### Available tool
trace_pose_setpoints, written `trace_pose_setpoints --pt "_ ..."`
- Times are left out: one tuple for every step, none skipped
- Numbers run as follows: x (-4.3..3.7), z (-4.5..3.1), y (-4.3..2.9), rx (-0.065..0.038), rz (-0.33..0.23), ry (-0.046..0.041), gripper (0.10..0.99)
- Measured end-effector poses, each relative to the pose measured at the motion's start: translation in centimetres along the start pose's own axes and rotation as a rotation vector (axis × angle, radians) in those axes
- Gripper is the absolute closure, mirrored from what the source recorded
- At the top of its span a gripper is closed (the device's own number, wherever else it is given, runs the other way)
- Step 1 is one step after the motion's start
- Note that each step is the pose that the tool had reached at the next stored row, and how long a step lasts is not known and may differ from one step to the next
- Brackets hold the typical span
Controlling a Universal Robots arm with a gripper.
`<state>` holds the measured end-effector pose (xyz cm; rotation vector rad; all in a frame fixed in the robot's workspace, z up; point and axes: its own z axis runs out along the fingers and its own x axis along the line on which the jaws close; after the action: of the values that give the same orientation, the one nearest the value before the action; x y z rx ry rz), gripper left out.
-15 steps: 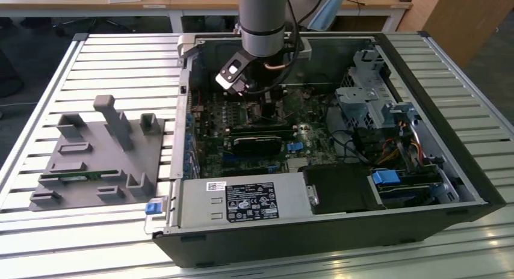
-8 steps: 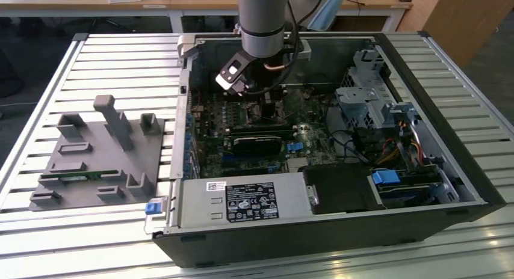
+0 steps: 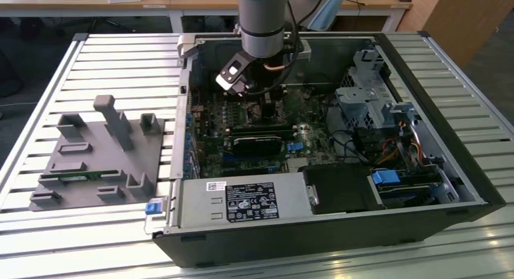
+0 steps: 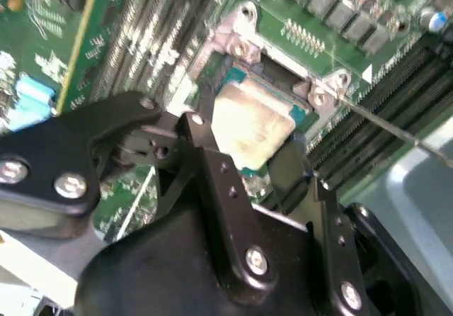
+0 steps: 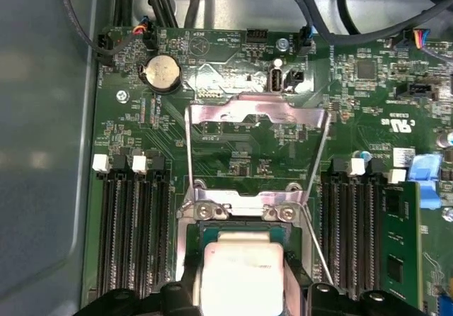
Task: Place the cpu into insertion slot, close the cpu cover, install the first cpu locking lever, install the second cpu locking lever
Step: 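Place the cpu into insertion slot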
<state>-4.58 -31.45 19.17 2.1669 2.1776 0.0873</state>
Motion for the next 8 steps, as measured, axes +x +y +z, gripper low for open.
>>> trace_pose_setpoints --pt "-0.01 -0.01 0.00 0.000 0.000 -0.0004 0.537" --pt "-0.02 -0.02 -0.01 0.000 0.000 -0.0007 0.475" --pt "-0.02 -0.02 -0.01 0.000 0.000 -0.0009 0.475" --pt "-0.02 -0.02 -0.01 0.001 0.000 -0.0009 0.475" --pt "-0.02 -0.03 -0.01 0.001 0.000 -0.0010 0.475" --pt "-0.02 -0.02 -0.01 0.001 0.000 -0.0010 0.475" --pt "-0.02 -0.02 -0.01 0.001 0.000 -0.0010 0.475" --pt "-0.05 -0.02 -0.02 0.001 0.000 -0.0008 0.475"
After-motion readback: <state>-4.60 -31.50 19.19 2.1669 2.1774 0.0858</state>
